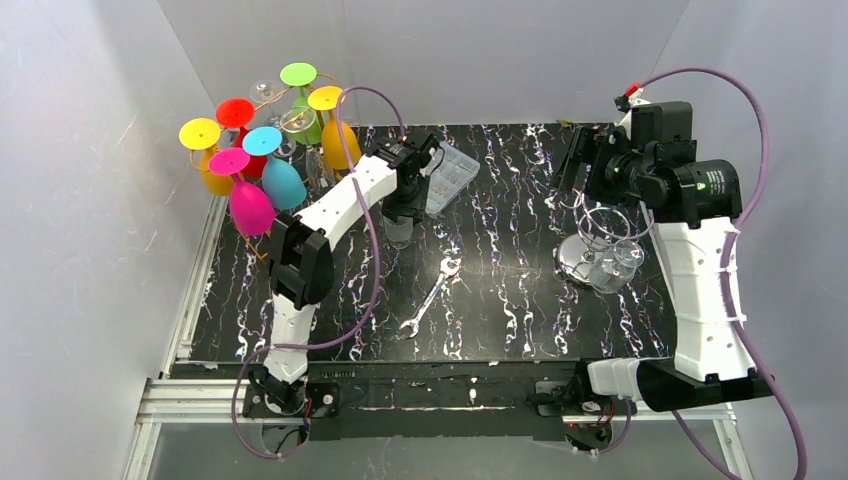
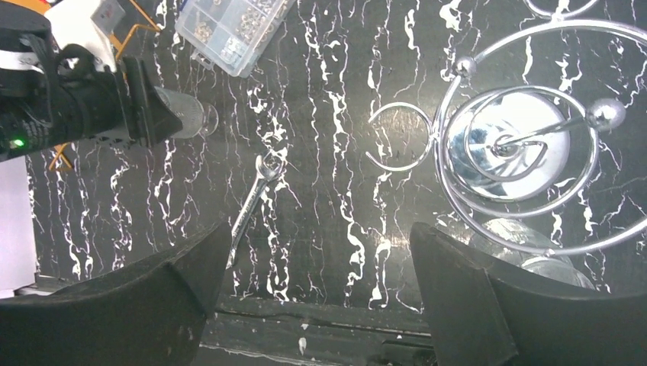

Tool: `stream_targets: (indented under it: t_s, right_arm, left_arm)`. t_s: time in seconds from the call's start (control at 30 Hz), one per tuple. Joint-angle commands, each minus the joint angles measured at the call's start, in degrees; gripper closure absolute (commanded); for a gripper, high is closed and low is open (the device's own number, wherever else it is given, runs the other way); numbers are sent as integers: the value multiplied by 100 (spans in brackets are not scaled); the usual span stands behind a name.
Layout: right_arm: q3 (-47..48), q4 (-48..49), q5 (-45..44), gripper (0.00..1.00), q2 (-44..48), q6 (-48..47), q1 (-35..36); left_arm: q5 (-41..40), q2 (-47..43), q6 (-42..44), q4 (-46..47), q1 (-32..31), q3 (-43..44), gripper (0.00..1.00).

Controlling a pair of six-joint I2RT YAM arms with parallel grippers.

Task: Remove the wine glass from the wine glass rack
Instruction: Place the wine glass at the center of the board, then pick up the wine glass from the wine rack.

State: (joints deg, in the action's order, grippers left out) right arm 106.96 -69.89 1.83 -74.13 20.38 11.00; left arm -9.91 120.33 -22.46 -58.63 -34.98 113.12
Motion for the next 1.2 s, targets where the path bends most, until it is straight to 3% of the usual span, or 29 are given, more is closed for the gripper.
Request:
stream_targets:
  t_s: [0.0,0.37,0.6,0.87,1.17]
  right_arm:
    - [25,-258,-228,3,275,-21,32]
    - [-75,-1143,-1271,2,744,374,23]
    - [-1031,-1150,-1766,2,1413,788,32]
    - [-1773,-1101,-3103,2,1402,633,25]
    - [-2136,-846,-3283,2,1058,462,-19]
  left_arm:
    - [-262,-209,159,-212,26,354,54]
    - [116,-900,237,-169,11,401,30]
    - [562,-1704,251,128,-156,123,13]
    - [971,-2501,255,393,-477,-298,8]
    - [1294,-2830,341,466,-499,-526,7]
